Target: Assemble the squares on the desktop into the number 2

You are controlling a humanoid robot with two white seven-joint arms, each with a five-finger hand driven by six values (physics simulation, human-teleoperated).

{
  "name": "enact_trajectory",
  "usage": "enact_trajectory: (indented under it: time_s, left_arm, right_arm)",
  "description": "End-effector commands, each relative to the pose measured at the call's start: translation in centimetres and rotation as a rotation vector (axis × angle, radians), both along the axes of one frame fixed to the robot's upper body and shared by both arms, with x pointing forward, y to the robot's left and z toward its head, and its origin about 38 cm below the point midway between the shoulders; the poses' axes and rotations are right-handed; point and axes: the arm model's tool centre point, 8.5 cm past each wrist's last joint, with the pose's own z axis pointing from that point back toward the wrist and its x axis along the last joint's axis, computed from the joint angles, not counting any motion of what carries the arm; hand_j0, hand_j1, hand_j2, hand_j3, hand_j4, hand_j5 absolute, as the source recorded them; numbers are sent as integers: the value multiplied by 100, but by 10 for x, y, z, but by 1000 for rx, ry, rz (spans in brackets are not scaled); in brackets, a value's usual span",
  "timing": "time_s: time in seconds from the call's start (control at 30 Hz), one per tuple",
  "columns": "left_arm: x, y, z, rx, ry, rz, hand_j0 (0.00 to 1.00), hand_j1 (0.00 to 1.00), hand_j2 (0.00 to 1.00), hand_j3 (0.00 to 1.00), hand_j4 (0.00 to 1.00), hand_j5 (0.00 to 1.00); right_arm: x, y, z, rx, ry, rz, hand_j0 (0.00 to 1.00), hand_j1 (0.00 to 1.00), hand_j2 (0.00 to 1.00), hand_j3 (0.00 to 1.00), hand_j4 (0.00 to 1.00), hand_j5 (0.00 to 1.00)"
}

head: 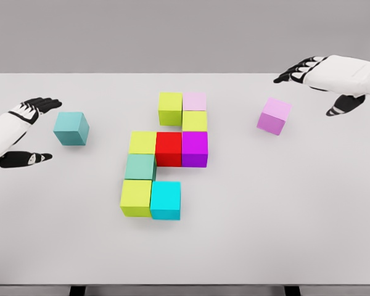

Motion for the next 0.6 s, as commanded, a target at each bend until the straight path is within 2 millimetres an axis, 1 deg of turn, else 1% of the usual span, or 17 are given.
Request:
enact_trajectory:
  time_s: [0.0, 0.1, 0.17, 0.2, 0.23, 0.27, 0.3, 0.33, 0.37, 0.4, 0.43, 0.47, 0.5, 0.53, 0.57]
  left_arm:
    - [0, 0, 0, -6, 1, 0, 100, 100, 100, 100, 100, 100]
    - [0, -1, 0, -9, 0, -1, 100, 100, 100, 100, 100, 100]
    - [0, -3, 1, -12, -3, -7, 100, 100, 100, 100, 100, 100]
    - [0, -5, 1, -17, -3, -11, 100, 100, 100, 100, 100, 100]
    - [1, -5, 3, -12, -6, -13, 100, 100, 100, 100, 100, 100]
    - [1, -6, 6, -3, -10, -20, 100, 100, 100, 100, 100, 100]
    - [0, -12, 10, 11, -9, -45, 100, 100, 100, 100, 100, 100]
    - [-3, -22, 23, 89, 29, -124, 100, 100, 100, 100, 100, 100]
    - [-5, -24, 26, 118, 100, -177, 100, 100, 100, 100, 100, 100]
    - [-4, -21, 38, 152, 147, -221, 100, 100, 100, 100, 100, 100]
    - [-1, -21, 54, 183, 167, -265, 100, 100, 100, 100, 100, 100]
    - [0, -24, 66, 220, 177, -301, 100, 100, 100, 100, 100, 100]
    - [6, -25, 86, 208, 129, -307, 100, 100, 100, 100, 100, 100]
    - [18, -20, 96, 183, 159, -220, 100, 100, 100, 100, 100, 100]
    - [31, -14, 100, 145, 229, -102, 100, 100, 100, 100, 100, 100]
  right_arm:
    - [-1, 3, 0, -1, 1, 8, 100, 100, 100, 100, 100, 100]
    - [-7, 3, 11, -14, -26, 86, 100, 100, 100, 100, 100, 100]
    - [-16, -11, 15, -63, -29, 122, 100, 100, 100, 100, 100, 100]
    - [-29, -30, 21, -127, -29, 170, 100, 100, 100, 100, 100, 100]
    - [-42, -44, 26, -152, -13, 214, 100, 100, 100, 100, 100, 100]
    - [-48, -47, 28, -140, 0, 226, 100, 100, 100, 100, 100, 100]
    - [-49, -49, 29, -141, 4, 219, 100, 100, 100, 100, 100, 100]
    - [-45, -52, 35, -140, -15, 174, 100, 100, 100, 100, 100, 100]
    - [-35, -45, 39, -110, -39, 130, 100, 100, 100, 100, 100, 100]
    - [-14, -18, 49, -57, -109, 124, 100, 100, 100, 100, 100, 100]
    - [1, -8, 51, -56, -146, 117, 100, 100, 100, 100, 100, 100]
    - [9, -4, 49, -57, -155, 113, 100, 100, 100, 100, 100, 100]
    - [25, 0, 45, -65, -168, 94, 100, 100, 100, 100, 100, 100]
    - [37, 7, 39, -61, -167, 95, 100, 100, 100, 100, 100, 100]
    - [48, 22, 20, -75, -141, 120, 100, 100, 100, 100, 100, 100]
